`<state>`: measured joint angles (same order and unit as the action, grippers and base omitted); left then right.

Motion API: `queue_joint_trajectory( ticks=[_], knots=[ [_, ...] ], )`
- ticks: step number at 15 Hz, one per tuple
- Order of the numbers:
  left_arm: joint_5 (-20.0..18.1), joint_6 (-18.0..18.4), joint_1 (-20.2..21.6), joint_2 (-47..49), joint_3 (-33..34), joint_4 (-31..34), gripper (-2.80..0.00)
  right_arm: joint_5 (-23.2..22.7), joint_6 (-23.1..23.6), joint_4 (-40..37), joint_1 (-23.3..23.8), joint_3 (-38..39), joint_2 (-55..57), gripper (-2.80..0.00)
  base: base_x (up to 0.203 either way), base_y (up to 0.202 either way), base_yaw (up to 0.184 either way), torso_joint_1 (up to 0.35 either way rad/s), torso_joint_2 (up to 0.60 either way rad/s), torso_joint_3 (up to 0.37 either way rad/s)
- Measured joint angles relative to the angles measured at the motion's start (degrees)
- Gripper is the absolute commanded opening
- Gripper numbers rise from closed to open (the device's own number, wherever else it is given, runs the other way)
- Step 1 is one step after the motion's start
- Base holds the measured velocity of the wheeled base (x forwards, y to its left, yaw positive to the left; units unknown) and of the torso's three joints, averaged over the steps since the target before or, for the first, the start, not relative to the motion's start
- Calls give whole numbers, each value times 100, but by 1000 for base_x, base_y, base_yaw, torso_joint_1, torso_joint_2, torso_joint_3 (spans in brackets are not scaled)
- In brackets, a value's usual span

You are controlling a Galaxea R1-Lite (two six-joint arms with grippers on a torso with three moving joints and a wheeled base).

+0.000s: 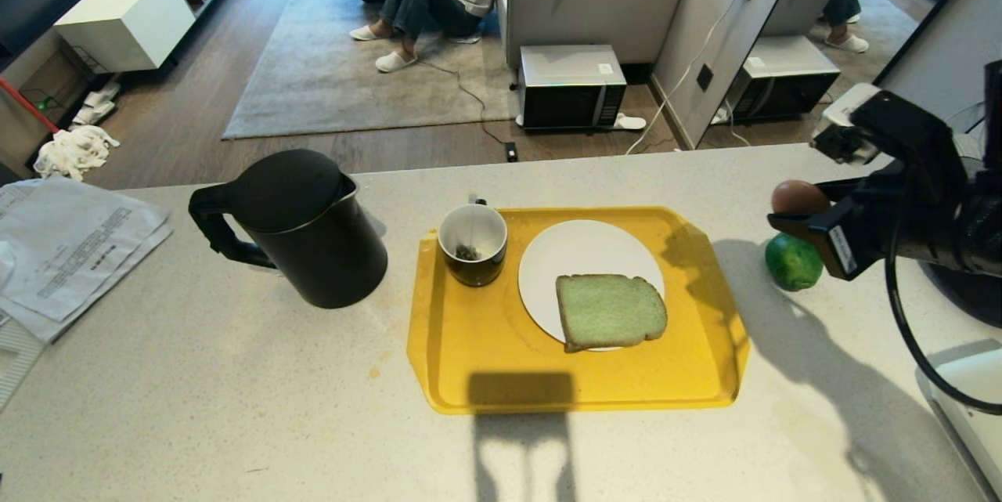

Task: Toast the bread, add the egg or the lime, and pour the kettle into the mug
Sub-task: Put the egg in the bowl

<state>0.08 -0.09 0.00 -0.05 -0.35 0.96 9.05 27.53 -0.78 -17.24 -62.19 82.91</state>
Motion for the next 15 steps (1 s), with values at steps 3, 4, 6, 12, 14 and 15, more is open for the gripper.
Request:
queue_joint_trajectory(
  ticks=[3,4,6,12,14,15],
  knots=[
    [-1,2,-2,0,0,0,-280,327,0,-145,-494,-403,503,-280,0,0,0,0,0,0],
    [-1,2,-2,0,0,0,-280,450,3,-164,-570,-555,696,-280,0,0,0,0,0,0],
    [1,3,0,0,2,0,-280,666,23,-203,-659,-783,1092,-280,0,0,0,0,0,0],
    [2,1,0,0,0,0,-280,1155,33,-161,-892,-1029,1983,-280,0,0,0,0,0,0],
    [-1,4,0,0,2,0,-280,1280,34,-155,-1035,-1142,2212,-280,0,0,0,0,0,0],
    [0,2,0,0,1,0,-280,1326,34,-154,-1108,-1200,2312,-280,0,0,0,0,0,0]
  ],
)
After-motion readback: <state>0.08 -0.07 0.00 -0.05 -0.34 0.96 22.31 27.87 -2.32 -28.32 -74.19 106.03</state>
